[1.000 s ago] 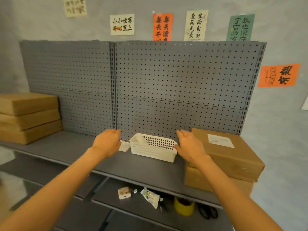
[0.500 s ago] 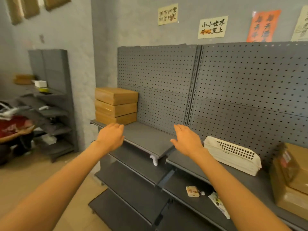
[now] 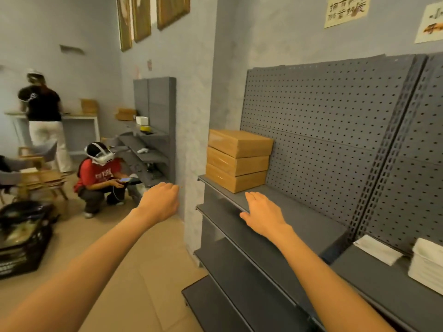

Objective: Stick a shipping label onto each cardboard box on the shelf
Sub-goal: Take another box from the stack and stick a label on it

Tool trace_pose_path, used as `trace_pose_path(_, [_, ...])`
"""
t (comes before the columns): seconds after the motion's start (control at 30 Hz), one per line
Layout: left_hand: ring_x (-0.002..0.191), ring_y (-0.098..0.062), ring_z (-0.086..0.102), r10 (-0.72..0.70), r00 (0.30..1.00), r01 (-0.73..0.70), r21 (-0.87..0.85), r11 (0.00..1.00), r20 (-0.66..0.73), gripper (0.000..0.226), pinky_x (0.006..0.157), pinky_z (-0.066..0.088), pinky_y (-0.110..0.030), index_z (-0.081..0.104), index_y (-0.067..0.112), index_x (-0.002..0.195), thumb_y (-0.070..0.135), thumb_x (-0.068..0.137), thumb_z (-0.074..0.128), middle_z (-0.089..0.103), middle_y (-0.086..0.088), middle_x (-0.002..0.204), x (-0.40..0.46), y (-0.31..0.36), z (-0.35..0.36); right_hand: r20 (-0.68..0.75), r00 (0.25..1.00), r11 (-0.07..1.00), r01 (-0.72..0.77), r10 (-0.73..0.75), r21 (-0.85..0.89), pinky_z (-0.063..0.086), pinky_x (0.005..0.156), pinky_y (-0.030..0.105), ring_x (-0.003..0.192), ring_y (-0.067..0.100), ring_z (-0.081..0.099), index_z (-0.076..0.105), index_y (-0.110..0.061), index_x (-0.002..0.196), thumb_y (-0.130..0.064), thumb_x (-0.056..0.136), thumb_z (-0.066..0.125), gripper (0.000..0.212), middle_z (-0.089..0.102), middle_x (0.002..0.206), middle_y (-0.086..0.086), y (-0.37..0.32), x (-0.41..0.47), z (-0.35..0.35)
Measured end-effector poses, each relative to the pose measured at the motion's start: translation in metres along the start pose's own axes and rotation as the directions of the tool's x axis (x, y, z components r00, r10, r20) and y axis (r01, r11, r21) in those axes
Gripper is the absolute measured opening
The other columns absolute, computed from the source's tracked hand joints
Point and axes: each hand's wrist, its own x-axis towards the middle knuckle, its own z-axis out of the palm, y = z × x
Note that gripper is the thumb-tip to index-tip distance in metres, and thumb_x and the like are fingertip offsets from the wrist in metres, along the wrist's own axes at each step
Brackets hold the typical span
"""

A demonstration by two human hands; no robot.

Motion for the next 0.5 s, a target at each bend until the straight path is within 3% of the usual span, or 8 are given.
trace_pose_path(0.2, [0.118, -0.026, 0.049, -0.032, 0.998, 0.032, -0.011, 0.999, -0.052, 0.033, 0.093, 0.041, -0.036, 0.054, 0.008, 0.119, 0.025, 0.092, 0.045, 0.058, -0.010, 0.122, 0.060, -0.049, 0.000, -0.041, 0.998, 0.997, 0.055, -0.053, 0.050, 0.042, 0.096, 0.036, 0.129, 0.025, 0.041, 0.039, -0.010, 0.137, -0.036, 0.095, 0.053, 0.052, 0.045, 0.138, 0.007, -0.018, 0.089, 0.001])
trace_pose_path(0.5, [0.134, -0.022, 0.037, -0.033, 0.996, 0.030, -0.049, 0.998, -0.080, 0.048, 0.107, 0.032, -0.032, 0.043, 0.008, 0.138, 0.025, 0.093, 0.048, 0.044, -0.007, 0.143, 0.124, -0.096, 0.029, -0.036, 0.994, 0.995, 0.102, -0.101, 0.019, 0.042, 0.099, 0.038, 0.132, 0.025, 0.039, 0.034, -0.010, 0.142, -0.039, 0.095, 0.052, 0.058, 0.040, 0.144, 0.008, -0.041, 0.180, 0.015])
